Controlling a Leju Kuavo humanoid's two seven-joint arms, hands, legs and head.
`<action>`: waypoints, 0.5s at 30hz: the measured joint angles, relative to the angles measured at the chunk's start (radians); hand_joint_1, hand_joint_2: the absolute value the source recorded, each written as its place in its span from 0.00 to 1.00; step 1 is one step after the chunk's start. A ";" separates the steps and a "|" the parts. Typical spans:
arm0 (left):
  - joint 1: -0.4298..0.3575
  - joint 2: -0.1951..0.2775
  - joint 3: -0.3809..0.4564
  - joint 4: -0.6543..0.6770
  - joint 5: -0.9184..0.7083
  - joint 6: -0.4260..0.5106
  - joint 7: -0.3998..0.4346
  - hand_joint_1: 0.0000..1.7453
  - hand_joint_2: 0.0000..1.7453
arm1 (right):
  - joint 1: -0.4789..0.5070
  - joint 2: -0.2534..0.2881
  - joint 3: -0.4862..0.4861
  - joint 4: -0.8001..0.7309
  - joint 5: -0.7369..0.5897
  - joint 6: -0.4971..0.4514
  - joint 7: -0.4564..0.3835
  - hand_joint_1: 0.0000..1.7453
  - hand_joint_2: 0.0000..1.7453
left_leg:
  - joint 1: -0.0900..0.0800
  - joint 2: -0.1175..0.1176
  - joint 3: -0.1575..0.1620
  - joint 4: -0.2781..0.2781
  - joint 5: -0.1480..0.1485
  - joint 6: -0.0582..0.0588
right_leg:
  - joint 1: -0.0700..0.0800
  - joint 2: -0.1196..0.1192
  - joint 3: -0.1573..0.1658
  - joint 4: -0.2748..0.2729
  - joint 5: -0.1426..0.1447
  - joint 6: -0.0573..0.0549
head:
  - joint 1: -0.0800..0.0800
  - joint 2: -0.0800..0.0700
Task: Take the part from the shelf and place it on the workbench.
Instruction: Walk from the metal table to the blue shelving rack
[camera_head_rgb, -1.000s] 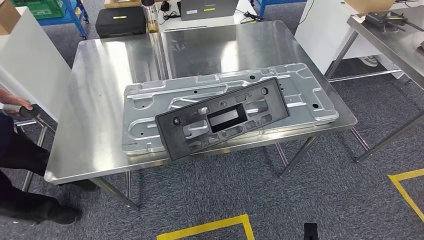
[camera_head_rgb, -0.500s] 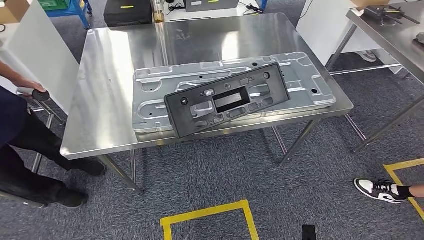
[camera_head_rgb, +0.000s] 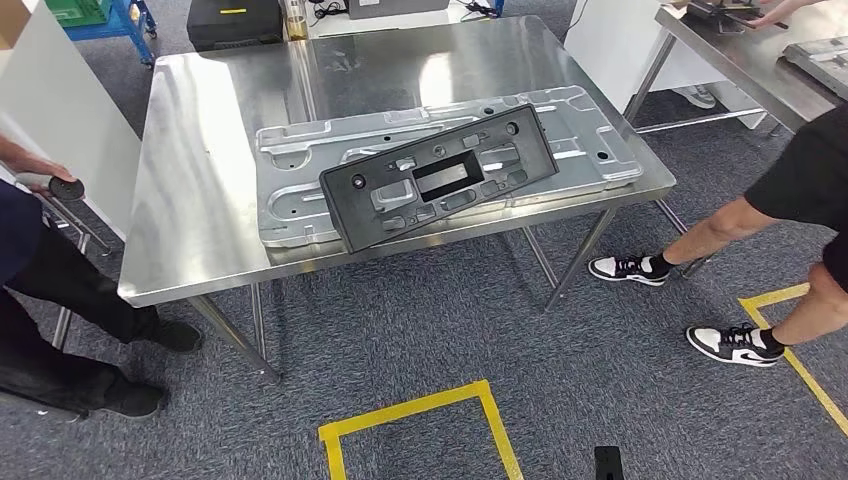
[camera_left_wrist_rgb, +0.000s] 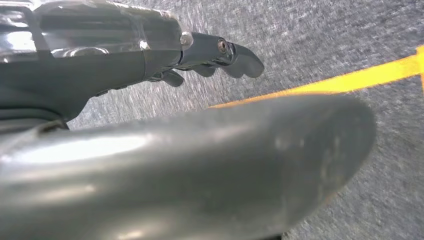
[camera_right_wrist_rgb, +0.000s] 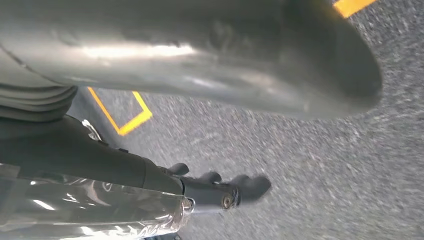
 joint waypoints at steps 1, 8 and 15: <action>0.001 0.001 0.000 0.000 0.000 0.000 0.000 0.00 0.00 | 0.001 0.001 0.000 0.001 -0.001 0.001 -0.001 0.00 0.00 | -0.001 0.012 -0.002 -0.001 0.000 0.009 | -0.002 0.007 -0.003 0.003 0.001 0.006 | 0.001 0.000; 0.003 0.003 0.000 0.000 0.000 0.000 0.000 0.00 0.00 | 0.005 0.002 0.000 0.006 -0.002 0.002 -0.004 0.00 0.00 | -0.024 0.105 -0.023 -0.001 0.013 0.043 | 0.002 -0.038 -0.118 0.298 -0.149 0.012 | 0.036 0.000; -0.001 0.000 0.000 0.000 0.001 0.001 0.004 0.00 0.00 | 0.008 0.002 0.000 0.010 0.000 0.001 -0.004 0.00 0.00 | -0.047 0.179 -0.029 0.001 0.014 0.041 | 0.044 -0.109 0.027 0.010 -0.040 -0.055 | 0.035 0.000</action>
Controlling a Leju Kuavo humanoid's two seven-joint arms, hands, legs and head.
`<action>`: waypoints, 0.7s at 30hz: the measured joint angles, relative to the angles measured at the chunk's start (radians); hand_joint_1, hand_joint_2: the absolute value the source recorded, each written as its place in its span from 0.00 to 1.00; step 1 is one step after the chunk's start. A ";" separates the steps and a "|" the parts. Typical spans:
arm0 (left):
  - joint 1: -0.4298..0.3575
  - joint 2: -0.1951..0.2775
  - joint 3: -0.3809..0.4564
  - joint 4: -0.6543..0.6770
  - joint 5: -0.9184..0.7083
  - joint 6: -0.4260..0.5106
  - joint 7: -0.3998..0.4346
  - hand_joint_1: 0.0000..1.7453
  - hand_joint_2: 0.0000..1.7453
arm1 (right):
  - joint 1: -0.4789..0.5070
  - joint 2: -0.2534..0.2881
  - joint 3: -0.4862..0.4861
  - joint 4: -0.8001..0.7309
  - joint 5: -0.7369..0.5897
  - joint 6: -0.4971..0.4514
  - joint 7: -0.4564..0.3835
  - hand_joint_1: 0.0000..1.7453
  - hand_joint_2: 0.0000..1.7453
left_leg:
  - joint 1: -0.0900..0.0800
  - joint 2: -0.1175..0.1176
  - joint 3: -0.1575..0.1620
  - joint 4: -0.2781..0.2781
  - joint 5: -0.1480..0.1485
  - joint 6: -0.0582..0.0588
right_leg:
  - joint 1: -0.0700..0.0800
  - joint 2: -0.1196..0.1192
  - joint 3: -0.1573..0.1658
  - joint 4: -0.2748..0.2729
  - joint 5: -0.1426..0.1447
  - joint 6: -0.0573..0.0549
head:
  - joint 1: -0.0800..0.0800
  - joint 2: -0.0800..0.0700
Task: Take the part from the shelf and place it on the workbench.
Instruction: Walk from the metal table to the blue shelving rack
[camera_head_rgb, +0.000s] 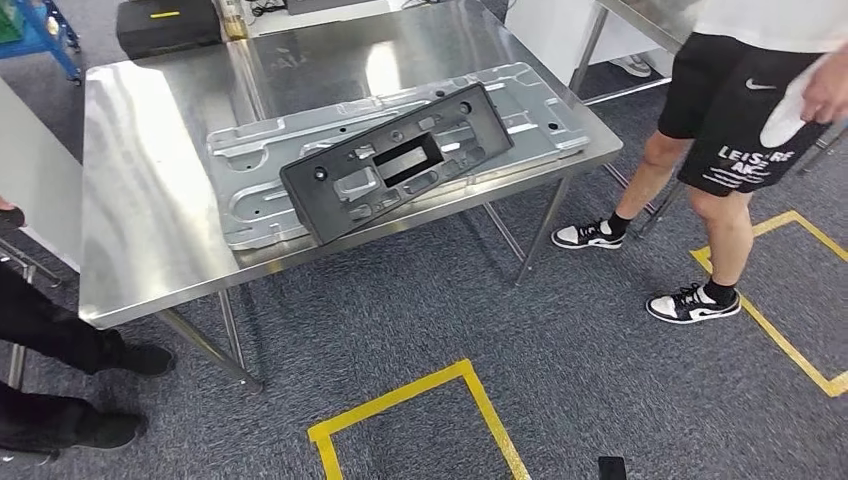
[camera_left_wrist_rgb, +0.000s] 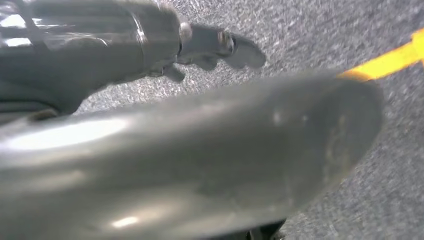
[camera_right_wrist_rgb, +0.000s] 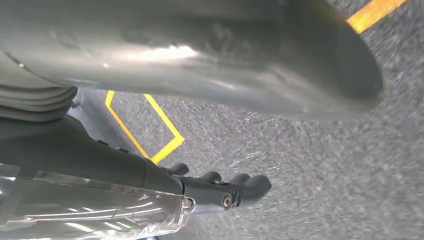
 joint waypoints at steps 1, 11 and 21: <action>-0.001 0.000 0.000 0.000 0.000 0.000 0.002 0.00 0.00 | 0.002 0.000 0.000 0.000 0.000 0.000 0.000 0.00 0.00 | 0.000 0.008 -0.001 0.000 -0.001 -0.003 | -0.001 0.010 0.000 -0.006 0.003 -0.002 | 0.001 0.000; 0.003 0.008 0.000 0.000 0.000 0.000 0.013 0.00 0.00 | 0.006 0.015 0.000 0.005 0.000 0.003 0.001 0.00 0.00 | 0.037 -0.135 -0.088 0.162 -0.028 -0.051 | -0.025 0.123 -0.001 -0.011 0.017 0.007 | -0.028 0.000; 0.008 0.013 0.000 0.000 0.001 0.007 0.017 0.00 0.00 | -0.006 0.023 0.000 0.009 0.000 0.001 0.002 0.00 0.00 | 0.043 -0.113 -0.034 0.039 0.000 -0.010 | -0.033 0.093 -0.127 0.185 -0.072 0.061 | -0.001 0.000</action>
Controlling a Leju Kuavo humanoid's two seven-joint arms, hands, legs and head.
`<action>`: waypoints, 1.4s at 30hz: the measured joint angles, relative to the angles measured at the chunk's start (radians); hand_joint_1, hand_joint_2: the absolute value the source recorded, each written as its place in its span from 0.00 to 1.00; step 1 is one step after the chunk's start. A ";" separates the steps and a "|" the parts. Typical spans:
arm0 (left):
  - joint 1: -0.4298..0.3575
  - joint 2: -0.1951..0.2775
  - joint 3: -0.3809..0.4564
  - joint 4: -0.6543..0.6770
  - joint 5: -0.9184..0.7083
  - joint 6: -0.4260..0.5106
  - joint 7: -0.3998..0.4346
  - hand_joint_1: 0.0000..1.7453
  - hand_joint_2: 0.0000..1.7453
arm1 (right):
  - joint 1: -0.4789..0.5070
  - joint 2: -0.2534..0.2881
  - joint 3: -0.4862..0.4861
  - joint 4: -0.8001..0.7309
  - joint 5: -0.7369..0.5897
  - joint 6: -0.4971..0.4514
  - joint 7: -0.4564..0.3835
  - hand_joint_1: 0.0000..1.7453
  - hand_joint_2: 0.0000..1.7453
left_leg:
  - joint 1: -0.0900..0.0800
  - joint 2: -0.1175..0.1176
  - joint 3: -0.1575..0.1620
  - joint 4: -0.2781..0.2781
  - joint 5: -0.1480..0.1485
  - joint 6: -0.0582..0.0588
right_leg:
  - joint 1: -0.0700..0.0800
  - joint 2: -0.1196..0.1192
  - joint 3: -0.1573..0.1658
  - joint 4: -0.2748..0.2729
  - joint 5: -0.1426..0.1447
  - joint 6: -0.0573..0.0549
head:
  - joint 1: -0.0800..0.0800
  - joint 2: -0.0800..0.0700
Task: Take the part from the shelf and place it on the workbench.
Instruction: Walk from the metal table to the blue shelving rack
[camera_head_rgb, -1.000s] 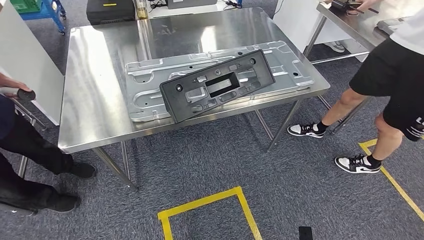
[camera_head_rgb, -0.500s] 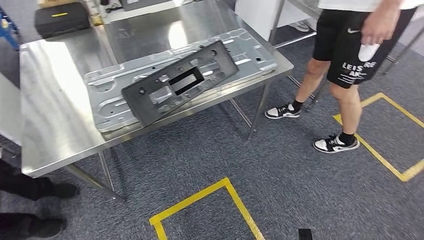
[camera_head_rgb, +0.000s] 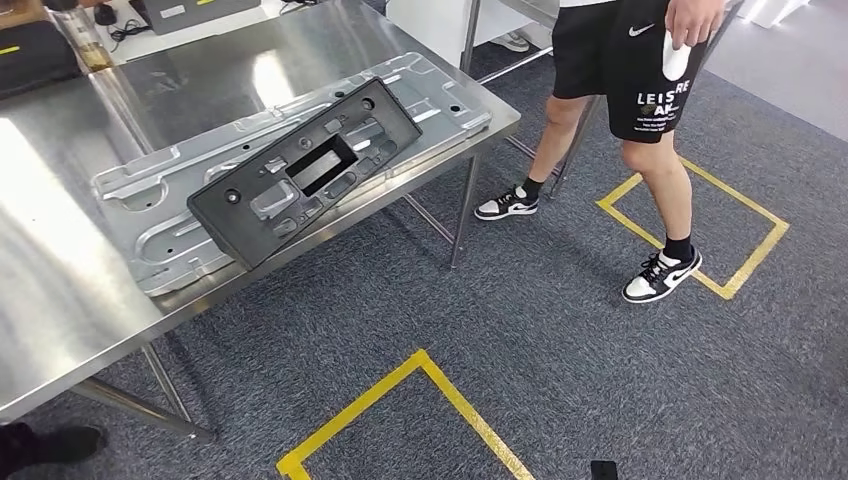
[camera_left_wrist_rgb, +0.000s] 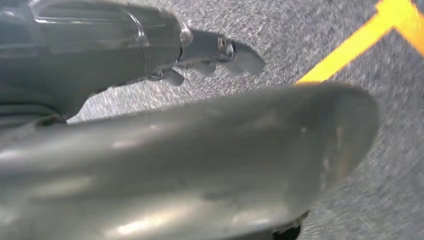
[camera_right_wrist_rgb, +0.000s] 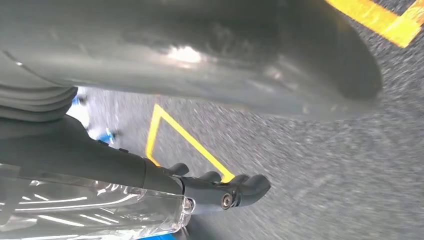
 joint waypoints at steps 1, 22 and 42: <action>0.001 0.000 0.000 0.000 0.000 0.003 0.001 0.00 0.00 | -0.002 0.001 0.000 0.000 0.000 0.000 0.000 0.00 0.00 | -0.003 0.021 0.000 0.000 -0.002 0.003 | -0.001 -0.013 -0.031 0.063 -0.025 0.002 | 0.004 0.000; -0.004 -0.005 0.000 0.000 -0.002 0.023 0.016 0.00 0.00 | 0.009 0.005 0.000 0.006 0.008 0.003 0.002 0.00 0.00 | 0.001 -0.061 -0.046 0.066 0.004 -0.045 | 0.010 0.045 0.096 -0.164 0.083 -0.050 | -0.023 0.000; -0.011 -0.010 0.000 -0.001 -0.013 0.023 0.016 0.00 0.00 | 0.014 0.001 0.000 0.009 0.001 0.016 0.002 0.00 0.00 | -0.013 0.112 0.031 -0.006 -0.030 -0.027 | 0.033 -0.071 0.060 -0.153 0.096 -0.056 | 0.025 0.000</action>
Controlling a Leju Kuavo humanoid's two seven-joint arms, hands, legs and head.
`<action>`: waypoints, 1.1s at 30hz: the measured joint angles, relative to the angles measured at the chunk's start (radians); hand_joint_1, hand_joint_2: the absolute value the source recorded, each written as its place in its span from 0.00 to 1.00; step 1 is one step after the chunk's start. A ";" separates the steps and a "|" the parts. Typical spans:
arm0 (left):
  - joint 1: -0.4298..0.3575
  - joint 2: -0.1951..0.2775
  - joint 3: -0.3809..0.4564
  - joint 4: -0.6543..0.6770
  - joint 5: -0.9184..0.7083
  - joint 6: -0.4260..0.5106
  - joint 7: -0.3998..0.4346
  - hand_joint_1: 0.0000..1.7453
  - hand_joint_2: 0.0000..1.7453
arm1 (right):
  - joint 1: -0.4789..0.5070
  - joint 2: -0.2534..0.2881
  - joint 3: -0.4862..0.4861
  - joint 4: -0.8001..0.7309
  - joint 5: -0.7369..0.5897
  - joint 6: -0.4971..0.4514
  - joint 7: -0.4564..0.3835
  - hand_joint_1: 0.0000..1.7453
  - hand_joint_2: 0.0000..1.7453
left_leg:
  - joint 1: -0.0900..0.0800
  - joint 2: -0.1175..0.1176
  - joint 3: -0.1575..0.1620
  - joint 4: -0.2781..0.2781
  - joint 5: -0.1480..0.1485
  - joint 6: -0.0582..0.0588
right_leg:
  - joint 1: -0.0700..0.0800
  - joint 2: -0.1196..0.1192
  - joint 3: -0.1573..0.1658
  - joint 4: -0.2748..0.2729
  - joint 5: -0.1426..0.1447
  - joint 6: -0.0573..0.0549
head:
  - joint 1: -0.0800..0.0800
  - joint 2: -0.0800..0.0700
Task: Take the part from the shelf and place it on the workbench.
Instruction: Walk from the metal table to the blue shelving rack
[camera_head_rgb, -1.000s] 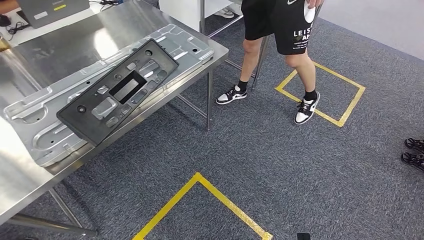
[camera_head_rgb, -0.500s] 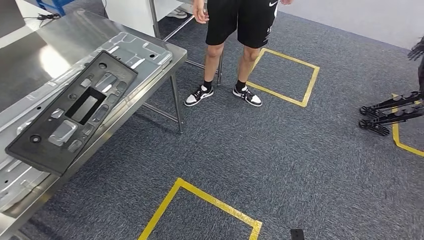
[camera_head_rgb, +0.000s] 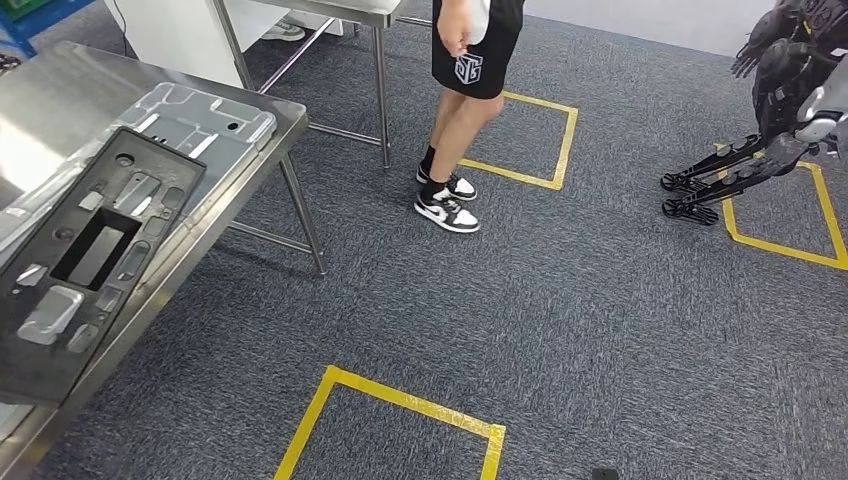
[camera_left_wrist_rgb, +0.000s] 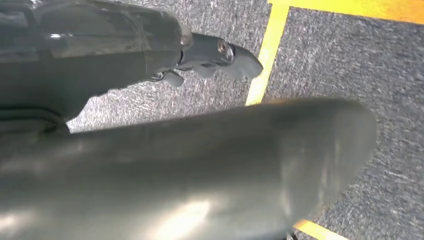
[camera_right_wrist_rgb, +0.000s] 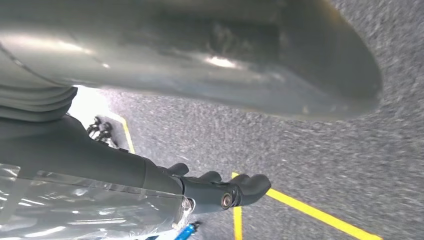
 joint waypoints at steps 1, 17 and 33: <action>-0.001 -0.001 0.000 -0.001 0.000 0.000 0.000 0.00 0.00 | 0.001 -0.001 0.000 0.000 0.000 0.001 0.000 0.00 0.00 | 0.001 -0.026 -0.002 0.010 -0.010 -0.004 | -0.003 0.008 0.006 -0.009 0.003 -0.005 | 0.000 0.000; 0.010 -0.003 0.000 -0.001 0.026 -0.004 -0.017 0.00 0.00 | -0.007 0.000 0.000 0.001 0.000 0.005 -0.002 0.00 0.00 | 0.010 -0.148 -0.040 0.002 0.044 0.023 | -0.022 0.130 -0.007 0.035 -0.032 0.031 | -0.021 0.000; 0.000 -0.003 0.000 -0.002 0.033 -0.009 -0.020 0.00 0.00 | -0.001 0.003 -0.001 0.002 0.001 0.008 -0.009 0.00 0.00 | 0.000 -0.077 -0.010 0.043 -0.032 -0.007 | -0.007 0.008 0.021 -0.034 0.013 -0.015 | 0.033 0.000</action>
